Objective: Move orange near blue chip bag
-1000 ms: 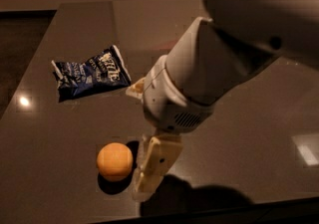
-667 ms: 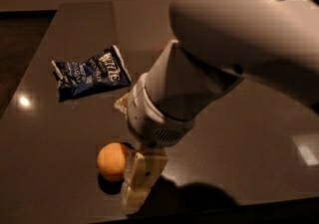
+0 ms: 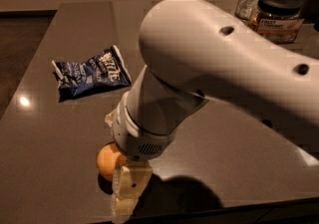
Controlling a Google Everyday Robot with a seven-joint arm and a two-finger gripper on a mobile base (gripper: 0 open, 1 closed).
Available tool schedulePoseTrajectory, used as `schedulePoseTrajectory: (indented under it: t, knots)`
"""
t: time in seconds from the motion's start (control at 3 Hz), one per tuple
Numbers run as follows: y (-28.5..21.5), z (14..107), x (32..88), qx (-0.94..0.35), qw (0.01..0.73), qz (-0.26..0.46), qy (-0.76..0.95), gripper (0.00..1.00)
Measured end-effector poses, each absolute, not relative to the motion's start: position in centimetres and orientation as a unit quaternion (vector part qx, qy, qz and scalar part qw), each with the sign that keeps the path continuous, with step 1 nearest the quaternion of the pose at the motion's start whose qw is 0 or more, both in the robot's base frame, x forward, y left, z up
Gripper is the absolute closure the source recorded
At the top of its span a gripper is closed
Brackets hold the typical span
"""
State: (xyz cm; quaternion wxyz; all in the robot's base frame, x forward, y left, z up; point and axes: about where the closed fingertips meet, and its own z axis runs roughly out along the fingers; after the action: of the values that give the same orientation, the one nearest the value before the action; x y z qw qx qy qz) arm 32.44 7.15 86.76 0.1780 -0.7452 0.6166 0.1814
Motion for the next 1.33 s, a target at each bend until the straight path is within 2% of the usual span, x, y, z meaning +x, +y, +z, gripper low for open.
schedulePoseTrajectory:
  t: [0.33,1.0,1.33]
  knots:
    - [7.2,85.5,32.8,-0.743,0.169,0.182,0.622,0.15]
    - [6.9,85.7,34.4,-0.731,0.166,0.184,0.636,0.62]
    - [7.2,87.4,37.4,-0.712,0.163,0.178,0.659,0.85]
